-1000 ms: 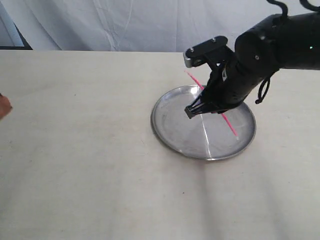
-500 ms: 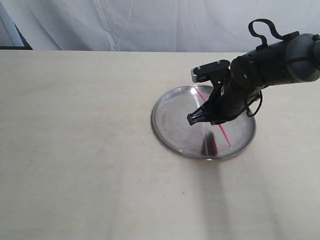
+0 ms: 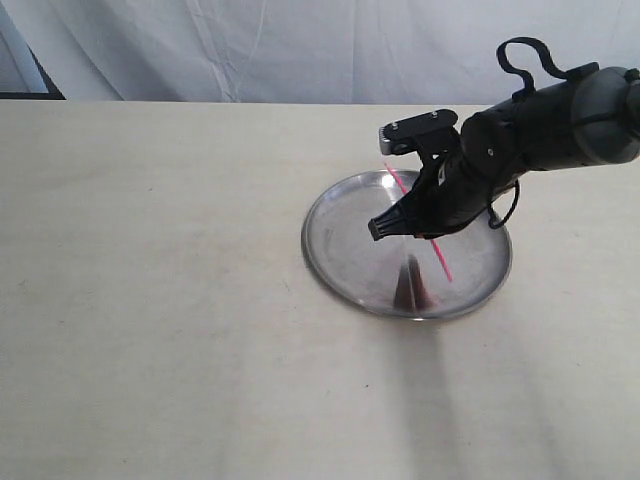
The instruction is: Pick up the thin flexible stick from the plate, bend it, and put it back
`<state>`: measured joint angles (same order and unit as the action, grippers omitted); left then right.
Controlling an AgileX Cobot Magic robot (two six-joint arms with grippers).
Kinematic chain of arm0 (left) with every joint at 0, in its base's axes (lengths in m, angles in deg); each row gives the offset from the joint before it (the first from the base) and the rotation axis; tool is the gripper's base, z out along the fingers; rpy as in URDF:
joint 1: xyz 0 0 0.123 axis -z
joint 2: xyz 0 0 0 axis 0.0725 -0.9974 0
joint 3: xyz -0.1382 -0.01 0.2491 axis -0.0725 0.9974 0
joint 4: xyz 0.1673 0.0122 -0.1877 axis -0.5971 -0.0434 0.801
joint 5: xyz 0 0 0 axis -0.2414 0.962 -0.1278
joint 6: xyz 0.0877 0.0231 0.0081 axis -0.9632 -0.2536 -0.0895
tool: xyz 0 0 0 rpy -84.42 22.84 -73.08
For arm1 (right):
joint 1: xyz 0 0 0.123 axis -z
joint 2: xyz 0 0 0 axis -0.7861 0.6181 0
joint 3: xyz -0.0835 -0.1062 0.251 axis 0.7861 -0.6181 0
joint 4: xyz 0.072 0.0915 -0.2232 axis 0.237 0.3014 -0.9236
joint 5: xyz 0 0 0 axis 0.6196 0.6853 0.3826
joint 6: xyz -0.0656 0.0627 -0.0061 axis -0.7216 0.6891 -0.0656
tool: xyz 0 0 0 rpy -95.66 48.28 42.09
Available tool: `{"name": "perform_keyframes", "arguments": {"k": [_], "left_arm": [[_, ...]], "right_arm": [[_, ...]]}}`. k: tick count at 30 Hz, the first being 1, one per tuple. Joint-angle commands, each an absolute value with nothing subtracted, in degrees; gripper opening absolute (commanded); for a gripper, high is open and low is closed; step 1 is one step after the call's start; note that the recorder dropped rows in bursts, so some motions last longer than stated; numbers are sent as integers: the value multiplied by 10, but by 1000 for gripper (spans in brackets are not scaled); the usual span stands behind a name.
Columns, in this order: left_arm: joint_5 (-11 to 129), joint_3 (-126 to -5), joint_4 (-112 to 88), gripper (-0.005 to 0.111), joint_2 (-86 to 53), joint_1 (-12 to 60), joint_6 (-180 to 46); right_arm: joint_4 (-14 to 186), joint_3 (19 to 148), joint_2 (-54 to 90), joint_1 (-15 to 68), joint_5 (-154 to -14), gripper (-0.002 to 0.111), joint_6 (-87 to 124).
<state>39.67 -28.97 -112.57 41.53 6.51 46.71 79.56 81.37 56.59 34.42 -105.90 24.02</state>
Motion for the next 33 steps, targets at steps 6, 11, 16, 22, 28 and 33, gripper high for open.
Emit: {"name": "perform_keyframes", "arguments": {"k": [6, 11, 16, 22, 28, 33], "left_arm": [[391, -294, -1123, 0, 420, 66, 469], [400, -294, -1123, 0, 420, 66, 469], [410, -286, -1123, 0, 420, 66, 469], [408, -222, -1123, 0, 420, 66, 469], [370, -174, -1123, 0, 420, 66, 468], [368, -174, -1123, 0, 420, 66, 468]], "right_arm": [[820, 816, 566, 347, -1062, 17, 241], [839, 816, 563, 347, -1075, 66, 242], [857, 816, 526, 347, -1093, 44, 243], [858, 816, 417, 347, -1092, 1, 243], [852, 816, 280, 347, -1106, 0, 243], [840, 816, 216, 347, -1112, 0, 243]]}}
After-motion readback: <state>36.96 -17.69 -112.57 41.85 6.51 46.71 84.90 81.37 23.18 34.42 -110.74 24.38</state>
